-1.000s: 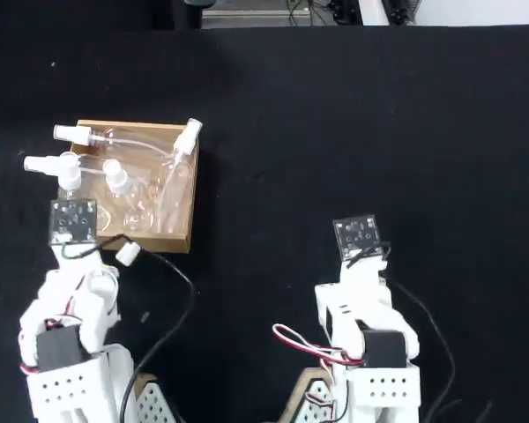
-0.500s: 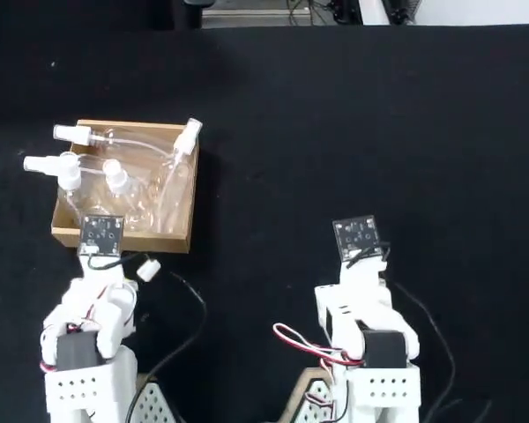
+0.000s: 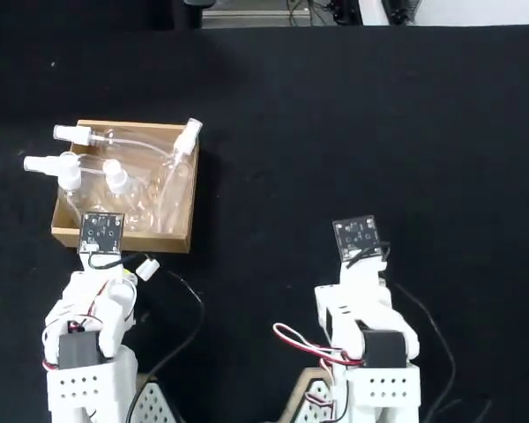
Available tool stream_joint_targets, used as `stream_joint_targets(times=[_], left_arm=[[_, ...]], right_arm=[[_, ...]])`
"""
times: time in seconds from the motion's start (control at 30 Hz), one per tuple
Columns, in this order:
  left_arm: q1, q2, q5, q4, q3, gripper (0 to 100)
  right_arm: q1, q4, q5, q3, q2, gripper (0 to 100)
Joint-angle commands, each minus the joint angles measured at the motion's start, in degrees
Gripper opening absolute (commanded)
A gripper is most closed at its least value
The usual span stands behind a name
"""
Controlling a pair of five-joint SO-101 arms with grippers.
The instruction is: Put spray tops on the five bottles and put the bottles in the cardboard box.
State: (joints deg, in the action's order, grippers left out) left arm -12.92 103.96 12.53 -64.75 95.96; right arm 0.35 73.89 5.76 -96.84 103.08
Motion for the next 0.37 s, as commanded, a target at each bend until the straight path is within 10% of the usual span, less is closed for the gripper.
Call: stream_joint_targets(times=[0.0, 0.33], left_arm=[[0.6, 0.4, -0.4, 1.0, 1.4, 3], [0.5, 0.4, -0.4, 1.0, 1.4, 3]], right_arm=[[-0.3, 0.3, -0.3, 0.3, 4.0, 1.2], [-0.3, 0.3, -0.3, 0.3, 4.0, 1.2]])
